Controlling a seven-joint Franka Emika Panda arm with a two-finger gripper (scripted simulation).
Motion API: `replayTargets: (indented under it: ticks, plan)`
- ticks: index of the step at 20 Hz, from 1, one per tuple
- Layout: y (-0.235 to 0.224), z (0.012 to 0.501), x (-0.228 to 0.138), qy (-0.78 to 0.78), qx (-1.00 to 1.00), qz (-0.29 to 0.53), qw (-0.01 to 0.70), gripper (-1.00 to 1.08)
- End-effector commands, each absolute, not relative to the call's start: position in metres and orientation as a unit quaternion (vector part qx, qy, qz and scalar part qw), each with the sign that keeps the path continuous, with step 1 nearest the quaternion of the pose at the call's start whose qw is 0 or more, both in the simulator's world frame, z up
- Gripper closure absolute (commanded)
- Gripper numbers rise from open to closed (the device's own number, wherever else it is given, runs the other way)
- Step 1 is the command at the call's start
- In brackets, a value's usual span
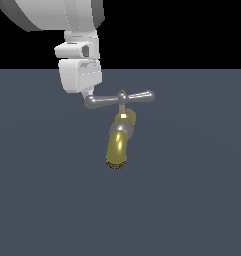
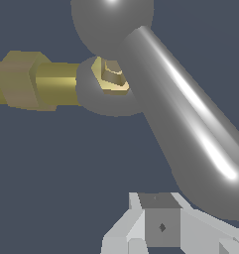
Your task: Turn on the faucet by rotating a designated handle.
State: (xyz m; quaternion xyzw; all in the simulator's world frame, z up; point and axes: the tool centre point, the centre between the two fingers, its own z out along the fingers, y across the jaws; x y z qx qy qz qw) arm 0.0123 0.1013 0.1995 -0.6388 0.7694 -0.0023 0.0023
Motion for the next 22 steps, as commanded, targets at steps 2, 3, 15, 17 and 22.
replayTargets:
  ticks: [2, 3, 15, 17, 22]
  plan:
    - [0.101, 0.199, 0.010, 0.769, -0.639, -0.004, 0.001, 1.08]
    - [0.100, 0.200, 0.007, 0.769, -0.639, -0.004, 0.001, 1.08]
    - [0.088, 0.199, -0.021, 0.768, -0.640, -0.003, 0.000, 1.08]
    - [0.086, 0.199, -0.026, 0.768, -0.640, -0.002, 0.000, 1.08]
    - [0.081, 0.199, -0.037, 0.768, -0.641, -0.002, 0.000, 1.08]
